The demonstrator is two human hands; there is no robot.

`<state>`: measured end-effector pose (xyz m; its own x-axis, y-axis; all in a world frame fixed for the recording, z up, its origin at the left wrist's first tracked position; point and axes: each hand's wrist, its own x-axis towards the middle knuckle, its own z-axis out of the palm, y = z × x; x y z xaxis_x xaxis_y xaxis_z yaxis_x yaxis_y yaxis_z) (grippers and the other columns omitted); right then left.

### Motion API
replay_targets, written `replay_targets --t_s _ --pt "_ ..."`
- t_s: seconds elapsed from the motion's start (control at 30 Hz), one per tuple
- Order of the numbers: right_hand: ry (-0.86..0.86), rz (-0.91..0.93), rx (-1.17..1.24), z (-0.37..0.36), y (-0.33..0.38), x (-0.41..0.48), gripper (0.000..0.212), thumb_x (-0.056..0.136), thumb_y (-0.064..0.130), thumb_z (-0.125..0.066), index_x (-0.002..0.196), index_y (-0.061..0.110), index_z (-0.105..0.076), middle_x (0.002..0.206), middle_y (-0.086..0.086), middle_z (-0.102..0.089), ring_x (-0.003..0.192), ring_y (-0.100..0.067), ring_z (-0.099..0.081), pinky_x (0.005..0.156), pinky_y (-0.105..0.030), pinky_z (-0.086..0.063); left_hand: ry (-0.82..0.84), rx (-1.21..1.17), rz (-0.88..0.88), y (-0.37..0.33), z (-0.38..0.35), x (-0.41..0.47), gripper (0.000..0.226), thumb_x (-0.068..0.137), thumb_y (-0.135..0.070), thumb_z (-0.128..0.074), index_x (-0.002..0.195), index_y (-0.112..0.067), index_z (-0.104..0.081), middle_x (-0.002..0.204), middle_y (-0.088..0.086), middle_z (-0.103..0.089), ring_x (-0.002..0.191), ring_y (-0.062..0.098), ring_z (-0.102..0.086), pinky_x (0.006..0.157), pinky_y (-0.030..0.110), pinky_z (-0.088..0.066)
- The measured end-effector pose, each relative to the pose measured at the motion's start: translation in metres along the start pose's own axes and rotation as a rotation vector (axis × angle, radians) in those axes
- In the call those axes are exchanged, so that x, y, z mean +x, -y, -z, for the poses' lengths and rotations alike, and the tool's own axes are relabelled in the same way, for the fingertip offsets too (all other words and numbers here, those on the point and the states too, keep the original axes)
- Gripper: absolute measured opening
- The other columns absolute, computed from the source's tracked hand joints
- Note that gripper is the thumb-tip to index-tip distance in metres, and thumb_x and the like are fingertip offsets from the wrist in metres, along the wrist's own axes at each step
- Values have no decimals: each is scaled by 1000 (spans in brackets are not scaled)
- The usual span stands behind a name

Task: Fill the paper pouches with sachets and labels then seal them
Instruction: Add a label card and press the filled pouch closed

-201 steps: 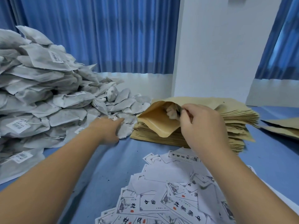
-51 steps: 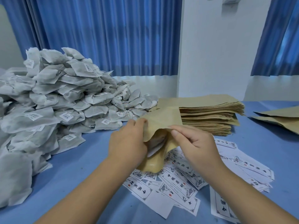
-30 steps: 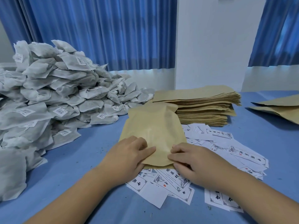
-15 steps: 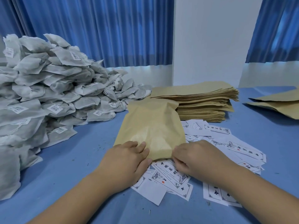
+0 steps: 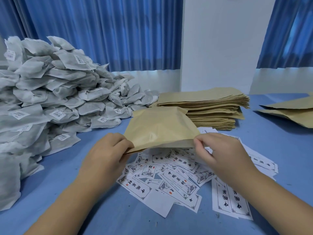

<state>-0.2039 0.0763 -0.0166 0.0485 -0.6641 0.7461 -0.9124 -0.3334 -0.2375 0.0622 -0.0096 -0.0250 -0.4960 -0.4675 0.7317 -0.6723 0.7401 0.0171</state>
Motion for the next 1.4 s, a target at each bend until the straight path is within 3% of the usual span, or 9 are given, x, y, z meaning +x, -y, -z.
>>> replay_targets --t_s 0.13,0.33,0.43,0.53,0.67,0.93,1.03,1.2,1.4 --pt "-19 58 -1 7 -2 1 30 88 24 -46 76 12 -70 67 4 -64 62 -17 -60 58 -28 -45 -62 -42 -20 5 2 -2 32 86 -28 -53 78 -8 -75 69 1 -60 65 19 -50 45 33 -46" --pt "128 215 -64 17 -4 0 28 84 31 -63 105 14 -71 102 6 -67 89 -5 -59 79 -7 -41 -72 -75 61 11 7 -2 19 79 -12 -58 77 -7 -76 64 0 -57 67 11 -44 47 27 -42" --pt "41 264 -144 11 -5 1 27 71 -5 -78 95 7 -74 92 -2 -70 75 -21 -67 65 -25 -56 -67 -49 19 8 7 -2 21 81 -14 -55 78 -7 -74 66 0 -56 66 15 -46 47 32 -44" --pt "-47 261 -167 9 -7 1 31 62 -18 -77 85 3 -75 81 -8 -71 65 -29 -68 49 -39 -56 -59 -21 -47 2 6 0 20 81 -14 -52 80 -5 -70 73 4 -57 64 26 -53 52 38 -46" --pt "-52 257 -195 10 -7 2 32 58 -18 -77 82 3 -75 73 -8 -69 58 -30 -65 44 -38 -53 -29 -18 -68 -4 4 1 6 69 -5 -67 73 -4 -70 69 5 -58 59 30 -56 55 34 -44" --pt "-49 284 -277 10 -1 4 36 52 -17 -79 79 5 -73 68 -6 -65 48 -26 -56 37 -32 -44 -43 20 -41 -7 7 1 9 77 -7 -60 68 -4 -62 65 6 -49 55 28 -46 51 29 -36" --pt "-32 330 -257 10 -5 3 28 63 -13 -77 84 4 -74 72 -8 -67 52 -28 -59 40 -34 -47 28 20 -27 -9 7 0 2 73 -9 -62 74 -7 -61 71 4 -54 61 29 -53 52 32 -43" --pt "-55 368 -202 14 -9 4 19 74 -1 -66 88 6 -76 82 -4 -70 69 -24 -66 52 -29 -51 -37 -41 143 -4 9 -1 26 62 12 -78 79 -5 -67 78 5 -60 68 30 -61 50 41 -52" --pt "-132 379 -226 10 -12 4 15 76 -2 -66 83 5 -76 75 -6 -68 66 -27 -64 49 -31 -49 -91 -18 117 0 11 -1 5 71 -8 -66 72 -5 -70 69 3 -59 60 26 -56 44 31 -46"
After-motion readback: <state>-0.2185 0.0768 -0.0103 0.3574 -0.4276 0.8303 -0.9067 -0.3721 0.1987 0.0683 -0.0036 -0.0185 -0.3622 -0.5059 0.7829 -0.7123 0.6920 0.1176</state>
